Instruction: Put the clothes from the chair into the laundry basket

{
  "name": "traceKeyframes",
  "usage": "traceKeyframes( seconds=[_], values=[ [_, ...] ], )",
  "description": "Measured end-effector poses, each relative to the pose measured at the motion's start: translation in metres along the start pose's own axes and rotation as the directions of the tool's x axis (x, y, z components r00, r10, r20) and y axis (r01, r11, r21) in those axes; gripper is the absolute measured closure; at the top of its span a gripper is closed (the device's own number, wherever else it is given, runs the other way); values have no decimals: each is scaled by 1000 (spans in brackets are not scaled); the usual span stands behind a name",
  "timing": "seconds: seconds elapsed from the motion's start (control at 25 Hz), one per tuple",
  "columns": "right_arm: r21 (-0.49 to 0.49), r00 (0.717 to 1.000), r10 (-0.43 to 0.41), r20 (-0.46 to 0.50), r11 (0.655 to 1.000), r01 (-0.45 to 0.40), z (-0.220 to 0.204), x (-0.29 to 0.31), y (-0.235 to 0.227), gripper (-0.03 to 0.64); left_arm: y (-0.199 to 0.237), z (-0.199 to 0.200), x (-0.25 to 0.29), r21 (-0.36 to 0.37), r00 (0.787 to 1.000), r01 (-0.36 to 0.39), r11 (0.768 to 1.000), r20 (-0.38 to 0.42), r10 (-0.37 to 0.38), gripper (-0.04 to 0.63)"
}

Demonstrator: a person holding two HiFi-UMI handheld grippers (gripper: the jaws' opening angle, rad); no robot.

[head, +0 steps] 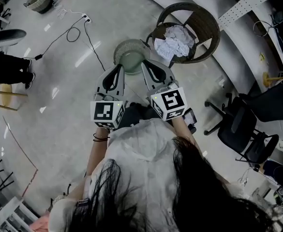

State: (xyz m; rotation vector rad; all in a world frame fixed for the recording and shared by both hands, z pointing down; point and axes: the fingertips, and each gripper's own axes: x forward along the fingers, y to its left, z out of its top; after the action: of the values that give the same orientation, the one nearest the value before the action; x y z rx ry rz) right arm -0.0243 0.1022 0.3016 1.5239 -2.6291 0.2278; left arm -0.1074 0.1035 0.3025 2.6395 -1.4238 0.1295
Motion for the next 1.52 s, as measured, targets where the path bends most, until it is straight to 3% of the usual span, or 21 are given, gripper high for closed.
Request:
traceKeyframes(
  seconds=[0.52,0.92,1.52],
  values=[
    [13,989,-130,-65,991,131,-25,0,-73,594,-4,-2,63,24,995,97,995,-2,-97,575],
    [45,976,-167,-143,984,175,-58,40,-203,594,-17,-18,180,-4,993,114,993,0,-114,575],
    [153,908,-195,-370,952,266,-190,110,-407,592,-21,-89,363,-61,982,152,986,-103,-158,575]
  ],
)
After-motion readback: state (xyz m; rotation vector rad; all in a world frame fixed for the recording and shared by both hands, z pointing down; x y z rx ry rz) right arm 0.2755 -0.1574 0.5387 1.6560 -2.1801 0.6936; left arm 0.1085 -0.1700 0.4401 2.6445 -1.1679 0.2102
